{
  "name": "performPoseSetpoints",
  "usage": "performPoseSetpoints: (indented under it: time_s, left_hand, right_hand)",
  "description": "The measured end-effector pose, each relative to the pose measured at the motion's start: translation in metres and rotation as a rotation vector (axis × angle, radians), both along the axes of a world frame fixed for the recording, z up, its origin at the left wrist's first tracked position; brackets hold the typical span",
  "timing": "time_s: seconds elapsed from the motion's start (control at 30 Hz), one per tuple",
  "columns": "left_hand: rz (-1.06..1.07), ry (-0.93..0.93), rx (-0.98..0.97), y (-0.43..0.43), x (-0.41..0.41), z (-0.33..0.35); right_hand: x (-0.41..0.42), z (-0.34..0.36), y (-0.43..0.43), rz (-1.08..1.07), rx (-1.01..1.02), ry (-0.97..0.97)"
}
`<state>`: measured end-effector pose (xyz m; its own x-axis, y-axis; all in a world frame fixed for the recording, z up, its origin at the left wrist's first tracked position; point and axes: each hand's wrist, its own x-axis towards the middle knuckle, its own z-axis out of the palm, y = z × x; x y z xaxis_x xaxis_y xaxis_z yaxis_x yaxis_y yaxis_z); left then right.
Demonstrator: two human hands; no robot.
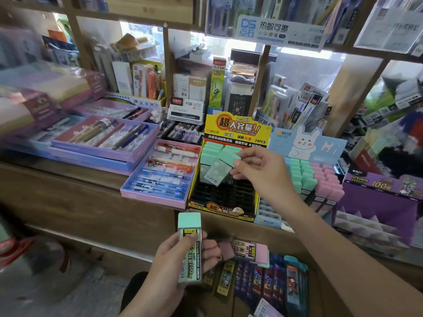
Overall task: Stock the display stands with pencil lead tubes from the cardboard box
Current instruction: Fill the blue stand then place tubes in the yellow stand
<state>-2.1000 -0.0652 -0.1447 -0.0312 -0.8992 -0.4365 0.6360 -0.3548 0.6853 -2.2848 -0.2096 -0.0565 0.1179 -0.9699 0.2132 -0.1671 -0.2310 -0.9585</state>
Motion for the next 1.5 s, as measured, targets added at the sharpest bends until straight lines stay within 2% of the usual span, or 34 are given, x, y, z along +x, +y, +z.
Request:
performPoseSetpoints:
  time_s: [0.4, 0.8, 0.9, 1.03, 1.17, 1.33, 1.5]
  left_hand:
    - [-0.011, -0.012, -0.015, -0.001, 0.003, -0.002]
    - [-0.018, -0.005, -0.032, -0.003, 0.004, -0.006]
    - [-0.019, -0.006, -0.035, -0.002, 0.005, -0.007]
    - [-0.023, -0.004, -0.034, -0.002, 0.006, -0.009]
    - [-0.022, -0.011, -0.043, -0.002, 0.007, -0.009]
    - [-0.053, -0.030, -0.077, -0.002, 0.005, -0.010]
    - [-0.081, -0.127, -0.118, -0.003, 0.000, -0.008]
  right_hand:
    - [0.022, 0.001, -0.005, 0.075, -0.098, 0.201]
    - [0.035, -0.007, -0.010, 0.047, -0.372, 0.610]
    - [0.033, -0.008, -0.012, 0.042, -0.394, 0.662]
    - [0.029, -0.008, -0.009, 0.036, -0.360, 0.628]
    - [0.023, -0.015, 0.013, 0.022, -0.214, 0.431]
    - [0.017, -0.026, 0.044, 0.207, -0.009, 0.346]
    - [0.020, -0.039, 0.060, 0.313, 0.130, 0.306]
